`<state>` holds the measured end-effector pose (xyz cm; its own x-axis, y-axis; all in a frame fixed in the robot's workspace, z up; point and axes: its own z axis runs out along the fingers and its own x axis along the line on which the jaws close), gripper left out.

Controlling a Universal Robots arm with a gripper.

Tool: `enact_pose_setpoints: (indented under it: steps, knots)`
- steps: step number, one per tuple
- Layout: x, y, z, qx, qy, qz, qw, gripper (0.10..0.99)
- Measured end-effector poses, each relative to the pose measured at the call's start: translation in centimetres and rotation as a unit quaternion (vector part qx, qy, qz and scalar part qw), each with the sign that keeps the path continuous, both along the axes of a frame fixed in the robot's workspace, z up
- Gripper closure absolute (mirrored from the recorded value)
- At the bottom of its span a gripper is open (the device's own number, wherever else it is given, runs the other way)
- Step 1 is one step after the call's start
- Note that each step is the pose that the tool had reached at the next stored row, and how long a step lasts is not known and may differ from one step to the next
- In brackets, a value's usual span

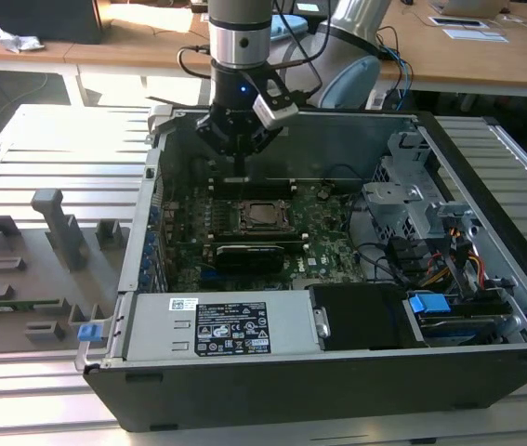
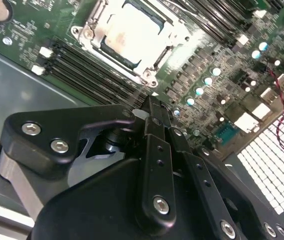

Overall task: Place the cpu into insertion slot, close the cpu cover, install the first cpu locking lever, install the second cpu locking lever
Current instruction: 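Install the first cpu locking lever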

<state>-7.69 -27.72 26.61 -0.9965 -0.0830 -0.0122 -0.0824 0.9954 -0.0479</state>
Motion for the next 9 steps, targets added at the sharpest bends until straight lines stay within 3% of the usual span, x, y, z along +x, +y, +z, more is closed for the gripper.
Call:
enact_pose_setpoints:
  steps: [3, 9]
  knots:
    - [0.77, 0.0, -0.07, 0.0, 0.0, 0.0, 1.0, 0.98]
    - [0.92, -0.05, -0.09, 0.0, 0.0, 0.0, 1.0, 0.98]
